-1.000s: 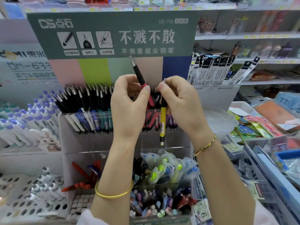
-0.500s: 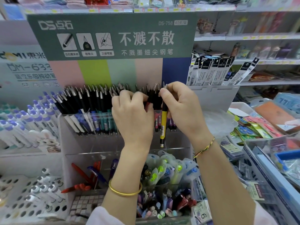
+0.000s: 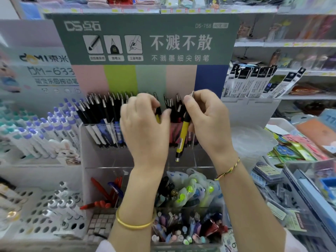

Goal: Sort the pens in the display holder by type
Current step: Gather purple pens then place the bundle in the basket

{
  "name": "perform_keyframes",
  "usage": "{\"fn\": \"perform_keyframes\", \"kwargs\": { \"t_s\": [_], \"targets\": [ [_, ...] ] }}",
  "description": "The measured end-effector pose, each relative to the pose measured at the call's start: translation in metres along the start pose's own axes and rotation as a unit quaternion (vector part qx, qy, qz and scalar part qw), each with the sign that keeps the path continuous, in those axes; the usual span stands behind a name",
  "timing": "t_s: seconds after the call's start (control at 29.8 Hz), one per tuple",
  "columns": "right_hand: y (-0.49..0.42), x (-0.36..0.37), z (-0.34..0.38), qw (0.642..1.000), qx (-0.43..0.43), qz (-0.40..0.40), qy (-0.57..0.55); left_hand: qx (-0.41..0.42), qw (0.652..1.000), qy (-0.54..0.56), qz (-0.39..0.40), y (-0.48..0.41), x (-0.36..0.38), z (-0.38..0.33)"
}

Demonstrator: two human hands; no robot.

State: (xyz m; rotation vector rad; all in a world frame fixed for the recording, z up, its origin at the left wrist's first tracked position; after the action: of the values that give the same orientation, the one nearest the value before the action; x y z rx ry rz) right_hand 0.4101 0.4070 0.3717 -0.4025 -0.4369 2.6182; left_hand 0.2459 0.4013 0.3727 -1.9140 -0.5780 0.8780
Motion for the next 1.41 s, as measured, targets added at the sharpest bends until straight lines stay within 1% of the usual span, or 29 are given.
{"fn": "perform_keyframes", "kwargs": {
  "t_s": [0.1,0.2,0.3,0.37,0.5,0.67,0.74,0.77,0.84,0.91,0.97,1.07,1.17,1.31,1.41],
  "targets": [
    [0.002,-0.010,0.020,0.996,-0.048,-0.062,-0.034,-0.037,0.999,0.009,-0.022,0.007,-0.018,0.021],
    [0.006,-0.005,0.042,0.987,-0.113,-0.111,-0.033,-0.067,0.997,0.024,-0.008,0.016,-0.018,0.036],
    [0.009,0.012,0.053,0.980,-0.158,-0.124,-0.005,-0.084,0.995,0.056,0.006,0.023,-0.014,0.042],
    [0.008,0.022,0.053,0.977,-0.171,-0.127,0.023,-0.092,0.993,0.078,0.018,0.026,-0.009,0.045],
    [0.001,0.051,0.039,0.982,-0.136,-0.069,0.108,-0.098,0.989,0.103,0.046,0.030,-0.002,0.050],
    [0.001,0.078,0.025,0.985,-0.074,-0.012,0.158,-0.112,0.982,0.144,0.053,0.032,-0.003,0.058],
    [0.003,0.084,0.021,0.983,-0.054,-0.013,0.177,-0.112,0.981,0.151,0.055,0.032,-0.005,0.060],
    [0.004,0.083,0.019,0.977,-0.046,-0.027,0.205,-0.113,0.980,0.154,0.057,0.032,-0.006,0.061],
    [0.004,0.080,0.014,0.958,-0.035,-0.055,0.278,-0.117,0.978,0.162,0.063,0.033,-0.006,0.062],
    [0.004,0.080,0.009,0.942,-0.025,-0.063,0.327,-0.117,0.976,0.168,0.069,0.034,-0.006,0.062],
    [0.008,0.078,0.008,0.942,-0.021,-0.066,0.328,-0.118,0.974,0.175,0.078,0.036,-0.003,0.061],
    [0.021,0.072,0.009,0.958,-0.028,-0.061,0.280,-0.125,0.972,0.175,0.092,0.040,-0.001,0.060],
    [0.039,0.064,0.000,0.969,-0.024,-0.028,0.246,-0.131,0.970,0.178,0.101,0.048,-0.002,0.056],
    [0.062,0.055,-0.013,0.972,-0.005,0.029,0.232,-0.143,0.966,0.183,0.116,0.069,-0.009,0.041],
    [0.083,0.052,-0.011,0.973,-0.013,0.072,0.217,-0.157,0.965,0.174,0.116,0.089,-0.022,0.033]
  ]
}}
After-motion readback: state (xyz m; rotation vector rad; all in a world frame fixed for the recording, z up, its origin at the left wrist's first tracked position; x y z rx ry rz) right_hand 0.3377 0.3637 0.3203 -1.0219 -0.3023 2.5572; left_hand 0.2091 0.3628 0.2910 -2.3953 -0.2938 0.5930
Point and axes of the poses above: each hand's wrist, its own y-axis away from the middle knuckle, its own x-axis out of the palm, z = x × y, the point moved 10 cm from there along -y, towards the middle knuckle, and after that the axes turned 15 degrees about x, right-handed, at the moved point
